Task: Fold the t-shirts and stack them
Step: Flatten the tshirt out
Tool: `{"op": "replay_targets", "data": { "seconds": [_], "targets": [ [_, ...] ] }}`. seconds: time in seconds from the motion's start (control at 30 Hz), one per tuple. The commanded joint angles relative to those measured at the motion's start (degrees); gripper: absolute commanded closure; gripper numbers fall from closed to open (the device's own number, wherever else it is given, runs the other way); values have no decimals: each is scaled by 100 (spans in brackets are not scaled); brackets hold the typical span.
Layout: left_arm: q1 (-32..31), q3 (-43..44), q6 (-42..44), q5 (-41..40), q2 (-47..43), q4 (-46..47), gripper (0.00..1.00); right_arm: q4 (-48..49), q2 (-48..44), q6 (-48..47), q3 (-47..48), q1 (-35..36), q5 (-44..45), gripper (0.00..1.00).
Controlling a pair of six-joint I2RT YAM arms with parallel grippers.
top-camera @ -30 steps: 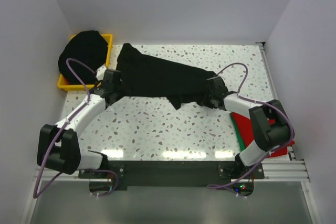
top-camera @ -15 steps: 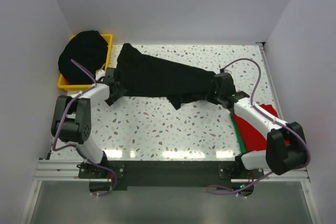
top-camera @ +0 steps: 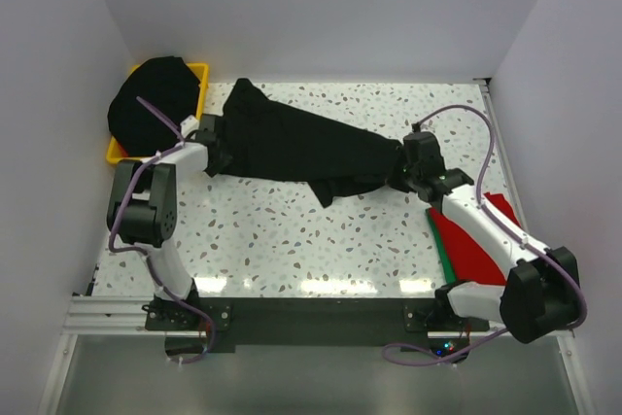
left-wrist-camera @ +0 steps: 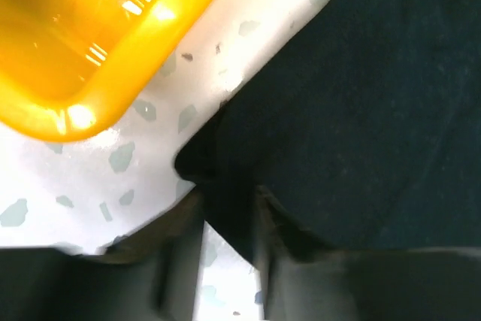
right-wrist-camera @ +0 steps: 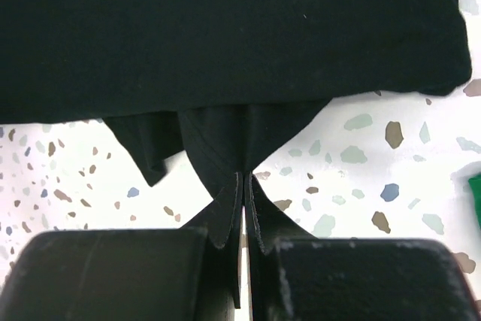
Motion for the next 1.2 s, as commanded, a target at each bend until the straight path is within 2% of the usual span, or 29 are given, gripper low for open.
{"op": "replay_targets", "data": {
  "seconds": [0.0,0.03,0.17,0.47,0.83,1.03,1.17],
  "targets": [
    [48,315,106,-155,127,-66,72,-255,-297,-168,466,-27,158,100],
    [48,350,132,-128,5,-49,83,-317,-306,-203,571,-36,176,100],
    [39,525,308,-111,-435,-146,100,-502,-341,-300,940,-211,273,100],
    [48,1097,703,-67,-1481,-567,100,-1011,-323,-353,2223,-905,141,100],
    [153,1826,1003,82,-2465,-998,100,-1512,-420,-274,3797,-1425,290,100],
    [197,2380,1064,232,-2659,-1025,100,-1478,-447,-212,4447,-1574,404,100],
    [215,2670,1108,320,-2485,-744,100,-1268,-113,-160,4904,-1644,413,100]
  ]
}}
